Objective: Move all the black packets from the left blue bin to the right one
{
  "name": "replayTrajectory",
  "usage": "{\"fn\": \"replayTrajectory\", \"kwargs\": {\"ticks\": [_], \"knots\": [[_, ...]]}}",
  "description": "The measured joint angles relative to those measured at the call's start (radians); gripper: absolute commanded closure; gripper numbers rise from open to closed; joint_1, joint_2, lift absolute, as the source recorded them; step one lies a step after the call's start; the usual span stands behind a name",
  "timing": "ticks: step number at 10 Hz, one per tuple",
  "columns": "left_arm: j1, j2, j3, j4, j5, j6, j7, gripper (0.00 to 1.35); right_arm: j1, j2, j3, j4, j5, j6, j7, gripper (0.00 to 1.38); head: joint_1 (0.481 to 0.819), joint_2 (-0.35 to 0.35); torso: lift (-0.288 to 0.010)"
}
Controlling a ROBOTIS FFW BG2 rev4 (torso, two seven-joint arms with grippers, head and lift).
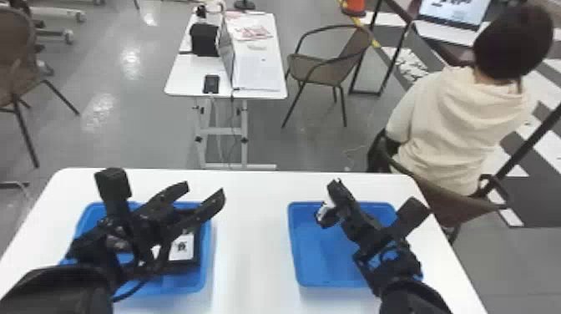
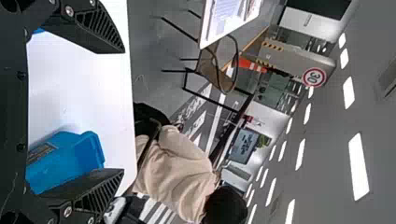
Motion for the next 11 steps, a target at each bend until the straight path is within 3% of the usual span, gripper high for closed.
{"fn": "replayTrajectory", "kwargs": {"ticks": [1,2,4,5,6,8,11], "knots": [[0.037,0.0,0.041,-0.064,0.002,-0.001,0.002,0.0,-0.022,-0.014,-0.009,0.078,-0.005,0.003,0.001,1.27,0.695,-0.142,0.0],[0.065,0.0,0.077,-0.111,0.007,0.001,0.003,0.0,-0.043,-0.025,-0.019,0.15,-0.017,0.004,0.002,1.15,0.695,-0.137,0.0],[0.101,0.0,0.131,-0.165,0.012,0.014,0.003,0.11,-0.057,-0.028,-0.066,0.216,0.006,0.011,-0.013,0.12,0.695,-0.136,0.0],[0.124,-0.002,0.155,-0.186,0.004,0.024,0.005,0.1,-0.038,-0.022,-0.099,0.169,0.092,-0.004,-0.07,0.03,0.695,-0.145,0.0],[0.143,-0.007,0.177,-0.194,-0.006,0.033,0.009,0.1,-0.007,-0.013,-0.123,0.099,0.156,-0.021,-0.118,0.16,0.695,-0.149,0.0],[0.161,-0.013,0.204,-0.197,-0.051,0.061,0.019,0.1,0.069,0.012,-0.137,-0.053,0.184,-0.068,-0.158,0.28,0.695,-0.145,0.0],[0.152,-0.014,0.23,-0.169,-0.22,0.182,0.098,0.12,0.147,0.06,-0.135,-0.242,0.163,-0.082,-0.122,0.29,0.695,-0.077,0.0]]}}
